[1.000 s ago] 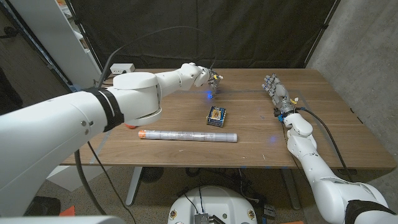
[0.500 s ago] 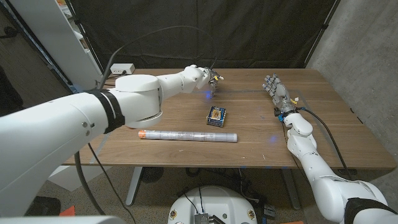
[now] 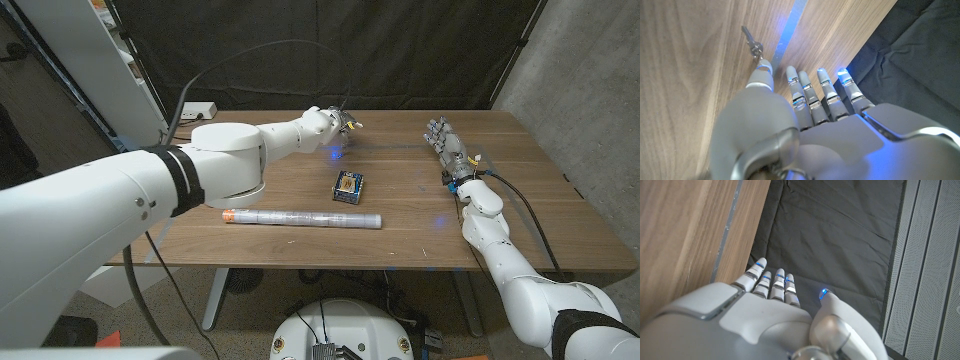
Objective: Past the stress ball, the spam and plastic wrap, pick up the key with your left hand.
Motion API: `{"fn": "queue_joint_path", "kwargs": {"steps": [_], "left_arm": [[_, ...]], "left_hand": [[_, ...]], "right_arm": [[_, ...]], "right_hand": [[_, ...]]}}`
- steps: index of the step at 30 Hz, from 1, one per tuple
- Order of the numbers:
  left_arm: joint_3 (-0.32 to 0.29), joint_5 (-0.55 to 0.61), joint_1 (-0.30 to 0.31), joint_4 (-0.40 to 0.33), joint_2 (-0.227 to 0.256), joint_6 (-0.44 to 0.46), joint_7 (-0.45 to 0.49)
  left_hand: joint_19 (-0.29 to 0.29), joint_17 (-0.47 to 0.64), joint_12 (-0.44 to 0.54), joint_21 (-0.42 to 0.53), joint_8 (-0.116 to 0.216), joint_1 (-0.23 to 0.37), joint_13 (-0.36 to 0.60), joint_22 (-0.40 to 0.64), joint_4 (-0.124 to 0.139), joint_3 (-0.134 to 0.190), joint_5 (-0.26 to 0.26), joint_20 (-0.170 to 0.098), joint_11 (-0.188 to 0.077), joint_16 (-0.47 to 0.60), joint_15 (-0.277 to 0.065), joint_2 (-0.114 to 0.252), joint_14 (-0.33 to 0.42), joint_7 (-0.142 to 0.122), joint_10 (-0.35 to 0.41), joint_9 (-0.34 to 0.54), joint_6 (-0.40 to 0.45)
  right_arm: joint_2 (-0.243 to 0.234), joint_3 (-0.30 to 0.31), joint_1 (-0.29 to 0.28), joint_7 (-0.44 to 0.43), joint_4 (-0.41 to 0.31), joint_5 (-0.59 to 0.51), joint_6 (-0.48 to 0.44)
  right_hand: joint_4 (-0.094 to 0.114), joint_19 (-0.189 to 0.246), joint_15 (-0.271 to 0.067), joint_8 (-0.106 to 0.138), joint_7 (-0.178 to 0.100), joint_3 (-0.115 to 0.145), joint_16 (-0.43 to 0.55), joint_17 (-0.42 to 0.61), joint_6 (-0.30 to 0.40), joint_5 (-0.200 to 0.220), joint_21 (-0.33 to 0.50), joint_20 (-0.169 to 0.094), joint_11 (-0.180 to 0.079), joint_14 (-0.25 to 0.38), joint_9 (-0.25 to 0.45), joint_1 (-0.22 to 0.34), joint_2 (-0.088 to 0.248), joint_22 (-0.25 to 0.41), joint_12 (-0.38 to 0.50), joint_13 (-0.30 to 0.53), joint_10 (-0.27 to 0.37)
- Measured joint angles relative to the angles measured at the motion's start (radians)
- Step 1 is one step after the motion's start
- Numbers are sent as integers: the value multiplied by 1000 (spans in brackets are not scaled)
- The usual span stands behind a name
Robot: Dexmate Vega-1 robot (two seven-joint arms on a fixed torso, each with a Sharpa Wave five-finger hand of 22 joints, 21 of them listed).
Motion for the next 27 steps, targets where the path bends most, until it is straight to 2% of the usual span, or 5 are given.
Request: {"fn": "queue_joint_path", "kwargs": {"steps": [11, 27], "left_arm": [[-5, 13, 1, -1, -8, 19, 12], [19, -22, -1, -1, -16, 25, 6]], "left_hand": [[-12, 0, 0, 1, -8, 0, 4, -5, 0, 0, 0, 1, 6, -8, 0, 0, 0, 7, -14, 0, -15], [-17, 3, 0, 3, -8, -9, 9, -5, 4, -12, 0, 5, 12, -15, 6, -9, -5, 9, -20, 1, -16]], "right_arm": [[1, 6, 22, -1, 37, -7, 15], [3, 11, 23, -9, 37, -11, 20]], "right_hand": [[0, 0, 0, -1, 0, 0, 0, 0, 0, 0, 0, 0, 0, 0, 0, 0, 0, 0, 0, 0, 0], [0, 0, 0, -1, 0, 0, 0, 0, 0, 0, 0, 0, 0, 0, 0, 0, 0, 0, 0, 0, 0]]}}
